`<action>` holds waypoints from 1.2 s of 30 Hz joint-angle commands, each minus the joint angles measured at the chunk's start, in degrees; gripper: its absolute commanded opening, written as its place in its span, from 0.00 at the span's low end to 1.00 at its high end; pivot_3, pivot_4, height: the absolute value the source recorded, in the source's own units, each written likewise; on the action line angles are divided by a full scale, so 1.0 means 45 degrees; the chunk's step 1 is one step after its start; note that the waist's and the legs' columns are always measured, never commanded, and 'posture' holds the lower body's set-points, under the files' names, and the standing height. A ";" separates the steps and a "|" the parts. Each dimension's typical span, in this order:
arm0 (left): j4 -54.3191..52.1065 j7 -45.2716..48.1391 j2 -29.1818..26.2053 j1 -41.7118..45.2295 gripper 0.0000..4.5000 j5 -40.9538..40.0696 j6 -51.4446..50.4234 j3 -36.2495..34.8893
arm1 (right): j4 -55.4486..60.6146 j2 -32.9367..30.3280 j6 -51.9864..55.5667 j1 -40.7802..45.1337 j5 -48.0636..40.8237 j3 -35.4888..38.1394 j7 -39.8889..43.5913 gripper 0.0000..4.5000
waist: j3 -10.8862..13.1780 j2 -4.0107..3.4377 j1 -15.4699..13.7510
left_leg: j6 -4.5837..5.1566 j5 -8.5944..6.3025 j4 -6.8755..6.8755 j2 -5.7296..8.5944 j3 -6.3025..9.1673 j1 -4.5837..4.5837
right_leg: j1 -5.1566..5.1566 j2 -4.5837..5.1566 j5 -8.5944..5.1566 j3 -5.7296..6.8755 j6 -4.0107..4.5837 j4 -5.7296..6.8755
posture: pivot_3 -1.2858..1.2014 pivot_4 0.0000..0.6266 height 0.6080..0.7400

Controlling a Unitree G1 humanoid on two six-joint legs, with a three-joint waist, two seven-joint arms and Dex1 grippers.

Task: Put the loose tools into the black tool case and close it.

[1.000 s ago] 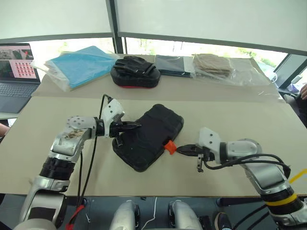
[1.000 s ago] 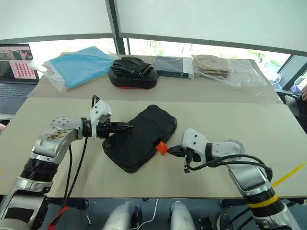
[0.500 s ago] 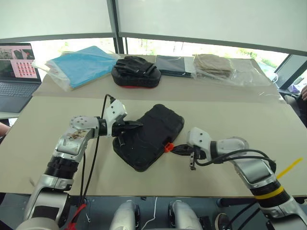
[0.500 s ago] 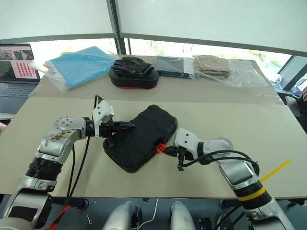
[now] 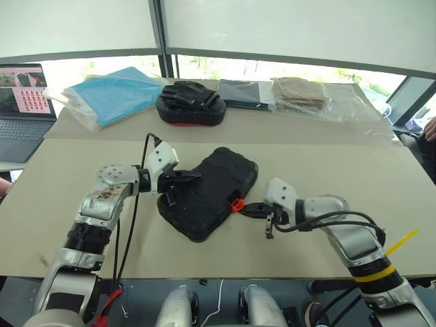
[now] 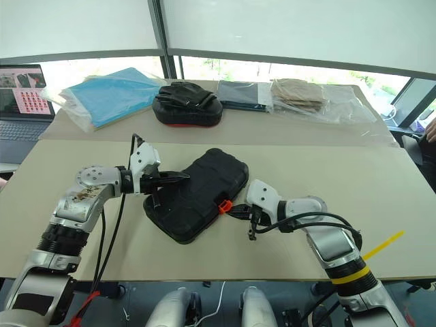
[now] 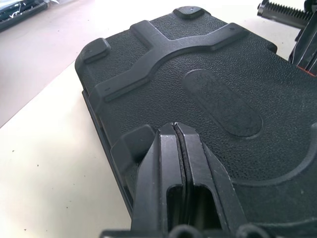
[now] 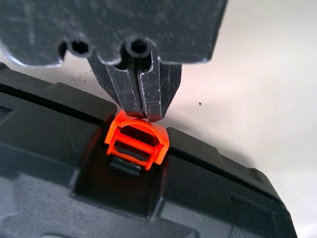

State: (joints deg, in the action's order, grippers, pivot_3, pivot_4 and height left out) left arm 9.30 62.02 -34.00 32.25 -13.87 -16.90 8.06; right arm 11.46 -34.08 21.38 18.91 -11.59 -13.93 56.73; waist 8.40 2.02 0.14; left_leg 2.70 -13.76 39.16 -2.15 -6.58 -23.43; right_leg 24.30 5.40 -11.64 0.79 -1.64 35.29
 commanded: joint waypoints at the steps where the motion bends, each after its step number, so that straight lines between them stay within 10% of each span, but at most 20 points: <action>1: 0.0510 0.0275 -0.0138 -0.0588 0.01 0.0928 0.0460 0.0901 | 0.1197 0.0286 -0.0099 0.0089 -0.0873 0.0820 -0.0187 0.00 | -0.0001 -0.0001 0.0017 | 0.0000 0.0000 0.0000 -0.0003 -0.0001 0.0003 | -0.0001 0.0000 0.0000 -0.0002 0.0001 0.0000 | 0.52 0.24 1.00; 36: 0.0136 0.0346 0.0201 -0.0794 0.01 0.1361 0.0416 0.1362 | 0.0435 0.0495 0.0198 -0.0577 -0.0513 0.0083 -0.0740 0.00 | -0.0146 -0.0135 0.0001 | 0.0006 -0.0005 -0.0016 -0.0005 -0.0004 0.0042 | -0.0030 0.0009 -0.0043 -0.0019 0.0064 -0.0013 | 0.52 0.24 1.00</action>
State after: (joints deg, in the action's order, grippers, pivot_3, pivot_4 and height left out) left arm 8.00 62.64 -33.02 30.89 -10.30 -12.79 10.54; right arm 13.39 -32.30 24.00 15.07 -14.33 -13.50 53.89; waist 7.74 1.41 0.14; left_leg 2.73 -13.78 39.09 -2.17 -6.60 -23.24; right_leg 24.16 5.44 -11.83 0.71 -1.35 35.24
